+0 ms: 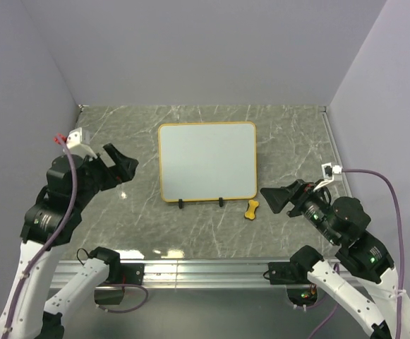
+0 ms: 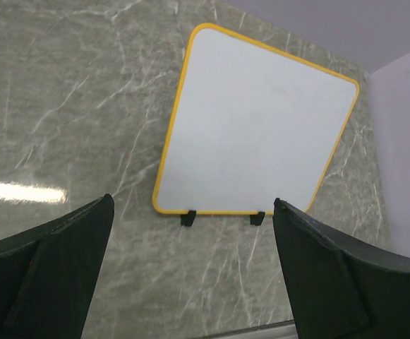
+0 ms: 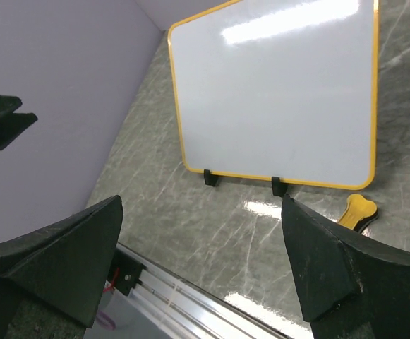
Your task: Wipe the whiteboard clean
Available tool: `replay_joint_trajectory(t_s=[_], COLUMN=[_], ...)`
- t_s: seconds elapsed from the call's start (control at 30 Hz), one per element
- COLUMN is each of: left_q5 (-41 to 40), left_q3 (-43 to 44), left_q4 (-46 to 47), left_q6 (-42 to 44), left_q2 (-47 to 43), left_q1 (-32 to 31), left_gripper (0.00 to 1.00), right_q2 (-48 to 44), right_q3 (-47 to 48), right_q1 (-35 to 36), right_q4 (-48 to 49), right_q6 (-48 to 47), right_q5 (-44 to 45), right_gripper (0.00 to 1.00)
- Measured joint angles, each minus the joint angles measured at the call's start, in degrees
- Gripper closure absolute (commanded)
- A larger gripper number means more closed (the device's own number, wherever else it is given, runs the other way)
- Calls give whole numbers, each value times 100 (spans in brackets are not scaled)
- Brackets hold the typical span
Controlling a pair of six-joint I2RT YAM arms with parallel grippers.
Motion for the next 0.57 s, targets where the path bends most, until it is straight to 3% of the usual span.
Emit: replay_joint_trajectory(t_s=[0.27,0.57], left_q5=[-214,-514], left_q3=[407,415], left_q4=[-929,-1182], left_q6=[-234,-223], left_q2=[-334,-409], left_q1=[0,-2], left_gripper=[0,1], right_q2=[-214,-501], right_q3=[-76,-52], right_q1=[0,0], right_q4=[-138,-494], right_q6=[2,-9], right_q5=[-262,-308], right_gripper=[0,0])
